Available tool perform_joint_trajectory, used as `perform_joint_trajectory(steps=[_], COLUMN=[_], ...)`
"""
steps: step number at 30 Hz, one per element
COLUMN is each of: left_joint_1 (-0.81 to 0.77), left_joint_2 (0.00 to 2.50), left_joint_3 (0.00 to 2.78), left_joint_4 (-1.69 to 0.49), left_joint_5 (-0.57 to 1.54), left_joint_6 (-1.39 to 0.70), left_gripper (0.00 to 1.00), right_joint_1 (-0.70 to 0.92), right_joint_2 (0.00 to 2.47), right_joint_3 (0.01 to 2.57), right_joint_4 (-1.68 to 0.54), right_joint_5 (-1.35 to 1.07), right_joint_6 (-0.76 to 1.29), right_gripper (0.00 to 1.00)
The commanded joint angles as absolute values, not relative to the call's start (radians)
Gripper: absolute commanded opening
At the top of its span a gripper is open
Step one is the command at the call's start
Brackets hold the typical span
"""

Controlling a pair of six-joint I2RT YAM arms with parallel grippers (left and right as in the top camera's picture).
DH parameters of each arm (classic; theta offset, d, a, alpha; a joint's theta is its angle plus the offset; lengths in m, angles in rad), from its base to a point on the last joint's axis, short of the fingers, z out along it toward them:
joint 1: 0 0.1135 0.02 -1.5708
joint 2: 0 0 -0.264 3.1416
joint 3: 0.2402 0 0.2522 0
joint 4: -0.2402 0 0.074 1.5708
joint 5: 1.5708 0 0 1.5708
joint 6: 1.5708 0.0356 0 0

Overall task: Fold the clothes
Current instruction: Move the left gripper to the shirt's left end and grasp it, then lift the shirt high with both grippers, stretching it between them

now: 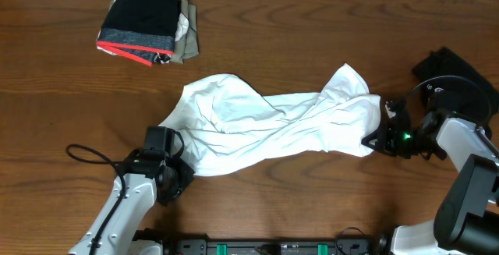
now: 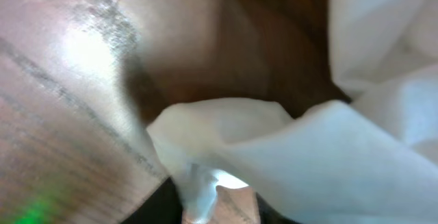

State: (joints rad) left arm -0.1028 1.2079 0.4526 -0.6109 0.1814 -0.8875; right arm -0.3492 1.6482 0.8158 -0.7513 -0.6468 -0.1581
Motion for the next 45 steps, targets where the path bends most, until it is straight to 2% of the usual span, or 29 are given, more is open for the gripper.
perform_joint_trajectory(steps=[1,2,3,8,13,17,28,37,45], left_joint_1=[-0.106,-0.106,-0.106,-0.106,-0.106,-0.109,-0.109,-0.109,-0.109], left_joint_2=[1.248,1.248,1.248,1.244,1.201,1.131,0.939,0.907,0.911], left_joint_3=[0.384,0.384,0.385,0.422,0.542,0.646,0.906,1.242,1.513], left_joint_4=[-0.596,-0.596,-0.596,-0.632,-0.757,-0.875,-1.026,-1.107,-1.091], left_joint_5=[0.197,0.198,0.198,0.212,0.235,0.238,0.247,0.281,0.280], left_joint_6=[-0.874,-0.874,-0.874,-0.872,-0.831,-0.805,-0.778,-0.752,-0.753], left_gripper=[0.14,0.07,0.06,0.06,0.06,0.06,0.06,0.05,0.06], right_joint_1=[-0.339,-0.340,-0.340,-0.342,-0.342,-0.342,-0.341,-0.341,-0.341], right_joint_2=[1.642,1.642,1.642,1.639,1.591,1.515,1.290,1.183,1.179], right_joint_3=[0.810,0.810,0.810,0.820,0.860,0.911,1.069,1.299,1.580], right_joint_4=[-0.755,-0.755,-0.755,-0.754,-0.801,-0.862,-0.996,-1.087,-1.145], right_joint_5=[-0.651,-0.651,-0.652,-0.662,-0.689,-0.693,-0.693,-0.693,-0.693], right_joint_6=[-0.151,-0.150,-0.150,-0.101,-0.098,-0.098,-0.067,-0.002,0.058], right_gripper=[0.01,0.01,0.01,0.01,0.01,0.01,0.01,0.01,0.01])
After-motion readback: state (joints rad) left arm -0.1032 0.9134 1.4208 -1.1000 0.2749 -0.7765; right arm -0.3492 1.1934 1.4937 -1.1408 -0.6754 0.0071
